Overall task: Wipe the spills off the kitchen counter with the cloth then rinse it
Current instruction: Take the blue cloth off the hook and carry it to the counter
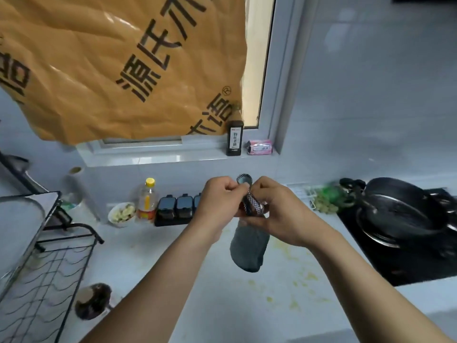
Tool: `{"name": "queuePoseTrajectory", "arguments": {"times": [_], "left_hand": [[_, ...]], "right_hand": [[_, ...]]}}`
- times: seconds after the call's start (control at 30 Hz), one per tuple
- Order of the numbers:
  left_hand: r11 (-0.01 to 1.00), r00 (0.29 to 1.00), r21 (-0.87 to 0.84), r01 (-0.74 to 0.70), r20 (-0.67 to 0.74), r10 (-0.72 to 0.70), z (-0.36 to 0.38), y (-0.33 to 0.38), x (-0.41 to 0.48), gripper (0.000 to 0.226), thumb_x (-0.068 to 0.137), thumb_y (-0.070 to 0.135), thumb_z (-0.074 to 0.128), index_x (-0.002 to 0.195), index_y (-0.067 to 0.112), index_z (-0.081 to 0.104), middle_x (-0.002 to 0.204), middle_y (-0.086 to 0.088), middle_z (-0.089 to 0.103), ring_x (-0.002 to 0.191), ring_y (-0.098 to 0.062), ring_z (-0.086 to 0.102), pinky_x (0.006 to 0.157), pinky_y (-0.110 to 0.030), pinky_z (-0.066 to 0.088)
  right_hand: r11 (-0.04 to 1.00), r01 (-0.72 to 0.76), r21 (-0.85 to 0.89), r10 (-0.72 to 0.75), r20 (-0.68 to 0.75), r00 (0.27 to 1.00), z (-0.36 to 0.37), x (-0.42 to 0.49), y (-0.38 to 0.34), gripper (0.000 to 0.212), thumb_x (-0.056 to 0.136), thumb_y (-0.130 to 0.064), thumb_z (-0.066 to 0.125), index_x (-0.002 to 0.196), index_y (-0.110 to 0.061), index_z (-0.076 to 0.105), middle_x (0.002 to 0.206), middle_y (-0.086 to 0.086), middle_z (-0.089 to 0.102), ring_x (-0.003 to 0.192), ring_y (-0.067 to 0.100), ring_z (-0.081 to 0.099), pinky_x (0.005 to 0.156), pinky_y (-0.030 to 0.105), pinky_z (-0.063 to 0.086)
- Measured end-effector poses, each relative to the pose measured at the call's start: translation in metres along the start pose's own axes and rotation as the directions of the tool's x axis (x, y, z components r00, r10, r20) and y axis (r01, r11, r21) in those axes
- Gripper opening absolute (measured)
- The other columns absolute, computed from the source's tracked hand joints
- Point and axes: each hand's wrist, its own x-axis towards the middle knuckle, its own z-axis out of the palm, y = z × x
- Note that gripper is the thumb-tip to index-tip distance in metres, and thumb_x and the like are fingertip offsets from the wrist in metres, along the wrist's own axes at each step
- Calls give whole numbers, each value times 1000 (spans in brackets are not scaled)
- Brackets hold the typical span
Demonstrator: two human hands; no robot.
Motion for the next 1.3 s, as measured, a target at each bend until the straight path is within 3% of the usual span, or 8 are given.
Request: {"name": "queuePoseTrajectory", "arguments": {"times": [0.1, 0.27, 0.47, 0.6, 0.77, 0.97, 1.17, 1.3], "left_hand": [[1000, 997, -16, 18, 69, -17, -2, -4, 16, 27, 82, 30, 69, 61, 18, 57, 63, -4, 54, 61, -21, 56, 53, -23, 44], [905, 902, -351, 241, 425, -76, -25, -13, 39, 11, 66, 17, 66, 67, 19, 56, 73, -4, 55, 73, -19, 51, 76, -38, 36], [978, 707, -142, 152, 707, -7, 2, -23, 45, 42, 78, 28, 82, 118, 29, 68, 119, 7, 74, 115, -15, 65, 98, -37, 45], [982, 786, -191, -8, 606, 124, 31, -11, 43, 13, 91, 20, 74, 102, 23, 80, 109, 0, 78, 104, -16, 73, 91, -30, 54], [974, 774, -223, -25, 613, 160, 48, 14, 40, 22, 99, 30, 62, 90, 24, 81, 95, 2, 80, 87, -12, 75, 67, -18, 55], [879, 813, -455, 145, 561, 157, 64, 44, 37, 22, 95, 29, 64, 100, 15, 81, 113, -13, 76, 107, -27, 72, 86, -39, 60], [877, 784, -256, 408, 590, -192, 81, 15, 50, 62, 91, 64, 57, 131, 18, 66, 129, -12, 70, 120, -32, 65, 106, -51, 48], [844, 713, -178, 507, 637, -294, 85, -40, 37, 33, 80, 39, 79, 106, 18, 81, 116, -12, 74, 100, -25, 71, 94, -42, 53]], "right_hand": [[995, -101, 9, 101, -86, 991, -3, 8, 9, 30, 78, -13, 75, 67, -29, 52, 76, -5, 59, 67, 7, 53, 64, 29, 43], [851, -184, 492, 306, -179, 935, -20, 7, 33, 30, 75, 0, 73, 68, -13, 46, 79, 15, 70, 71, 19, 59, 67, 36, 48], [700, -201, 685, 363, -99, 927, -36, -10, 50, 17, 79, -4, 76, 84, -13, 62, 80, 18, 60, 75, 22, 56, 69, 30, 47], [736, -214, 642, 416, -180, 891, -51, -23, 61, 13, 85, 0, 73, 89, -12, 70, 78, 10, 66, 74, 19, 60, 71, 33, 48], [679, -180, 711, 459, -221, 861, -76, -44, 75, 30, 78, -23, 79, 105, -11, 74, 98, 20, 71, 93, 28, 61, 89, 48, 42], [613, -276, 740, 286, 117, 951, -69, -57, 87, 48, 81, -20, 80, 125, -8, 64, 128, 16, 66, 120, 35, 62, 102, 47, 48], [377, -239, 895, 413, 69, 908, -51, -46, 103, 34, 86, -10, 73, 118, 0, 65, 121, 24, 67, 110, 42, 66, 87, 44, 55], [302, -331, 894, 617, 81, 782, -35, -44, 124, 28, 92, -15, 68, 111, 5, 66, 114, 26, 69, 103, 39, 69, 90, 49, 56]]}}
